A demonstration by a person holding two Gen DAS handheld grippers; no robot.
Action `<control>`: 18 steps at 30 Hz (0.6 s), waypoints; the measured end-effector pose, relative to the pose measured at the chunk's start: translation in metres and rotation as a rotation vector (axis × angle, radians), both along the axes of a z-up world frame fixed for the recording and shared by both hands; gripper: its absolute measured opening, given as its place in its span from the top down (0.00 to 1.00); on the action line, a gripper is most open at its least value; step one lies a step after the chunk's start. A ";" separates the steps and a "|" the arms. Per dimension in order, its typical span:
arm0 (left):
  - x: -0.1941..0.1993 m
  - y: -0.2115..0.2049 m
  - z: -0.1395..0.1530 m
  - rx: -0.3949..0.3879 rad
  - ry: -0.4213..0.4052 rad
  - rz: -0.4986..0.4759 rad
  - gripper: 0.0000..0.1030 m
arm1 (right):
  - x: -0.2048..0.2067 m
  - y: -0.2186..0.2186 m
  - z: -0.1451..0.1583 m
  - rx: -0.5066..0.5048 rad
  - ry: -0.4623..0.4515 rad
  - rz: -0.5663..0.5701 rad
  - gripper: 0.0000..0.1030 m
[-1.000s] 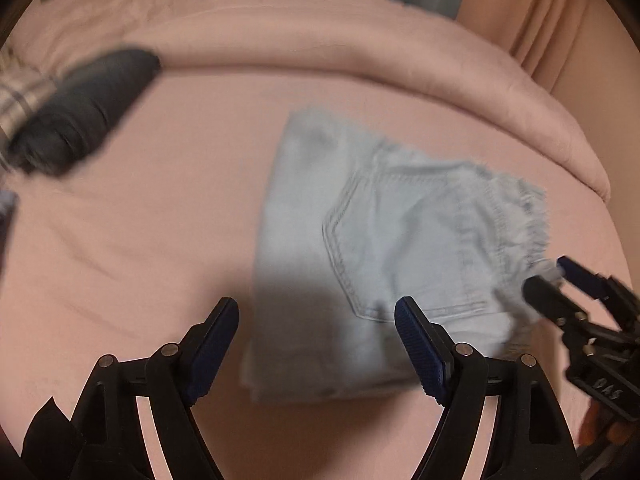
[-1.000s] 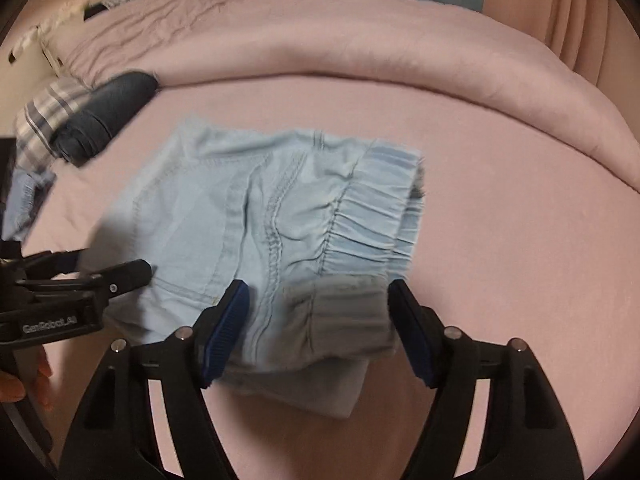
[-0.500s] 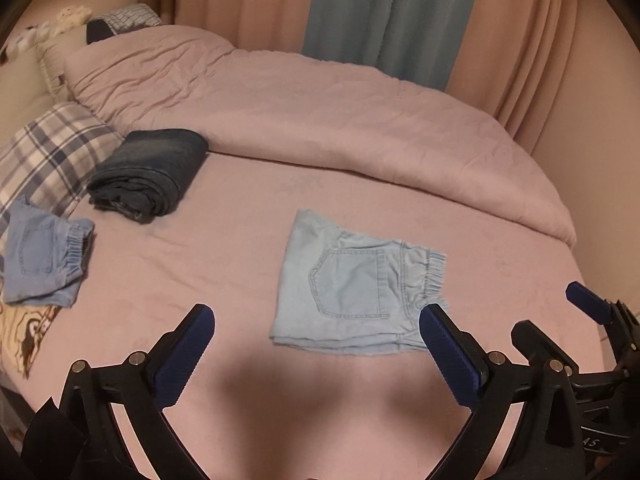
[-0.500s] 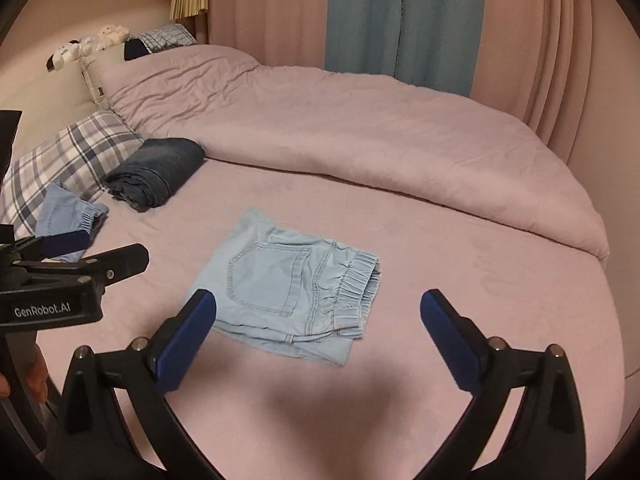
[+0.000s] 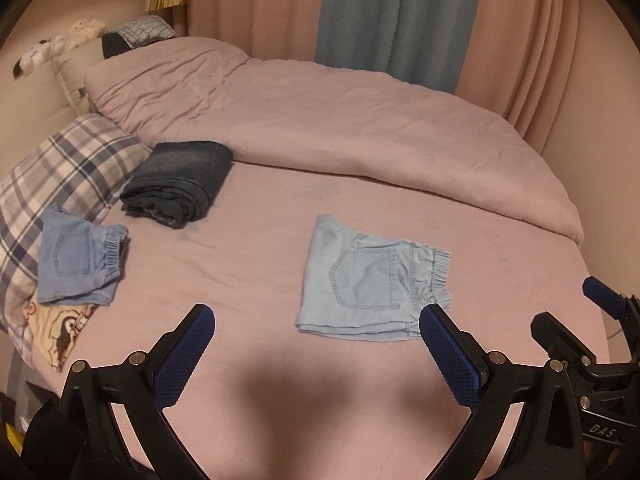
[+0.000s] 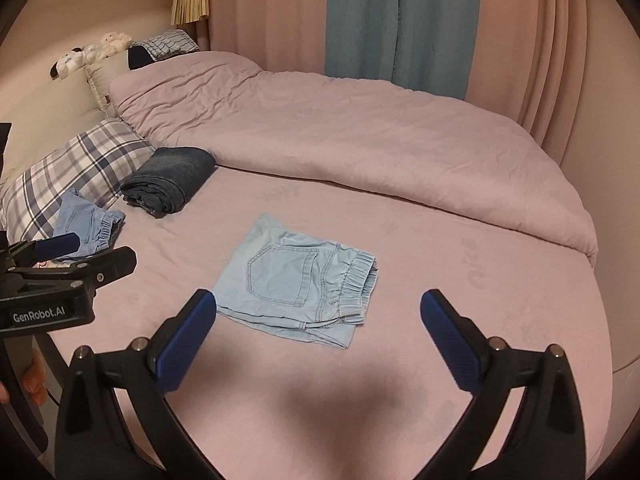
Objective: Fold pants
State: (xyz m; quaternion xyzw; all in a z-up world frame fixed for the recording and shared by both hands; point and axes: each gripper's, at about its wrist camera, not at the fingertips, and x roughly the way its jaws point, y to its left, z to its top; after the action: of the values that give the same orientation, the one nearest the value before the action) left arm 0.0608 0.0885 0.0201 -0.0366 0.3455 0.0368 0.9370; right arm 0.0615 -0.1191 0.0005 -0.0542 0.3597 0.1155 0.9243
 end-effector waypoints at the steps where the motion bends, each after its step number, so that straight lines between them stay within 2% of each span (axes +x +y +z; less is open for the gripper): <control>1: -0.001 0.000 0.000 0.005 0.000 0.002 0.01 | -0.002 0.001 0.001 0.000 -0.002 0.004 0.00; 18: -0.002 -0.013 -0.001 0.042 0.007 -0.012 0.01 | -0.006 -0.002 0.002 0.009 -0.001 -0.002 0.00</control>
State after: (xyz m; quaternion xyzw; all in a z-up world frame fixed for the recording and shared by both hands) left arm 0.0588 0.0759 0.0186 -0.0147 0.3481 0.0387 0.9365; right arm 0.0557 -0.1214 0.0029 -0.0497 0.3587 0.1160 0.9249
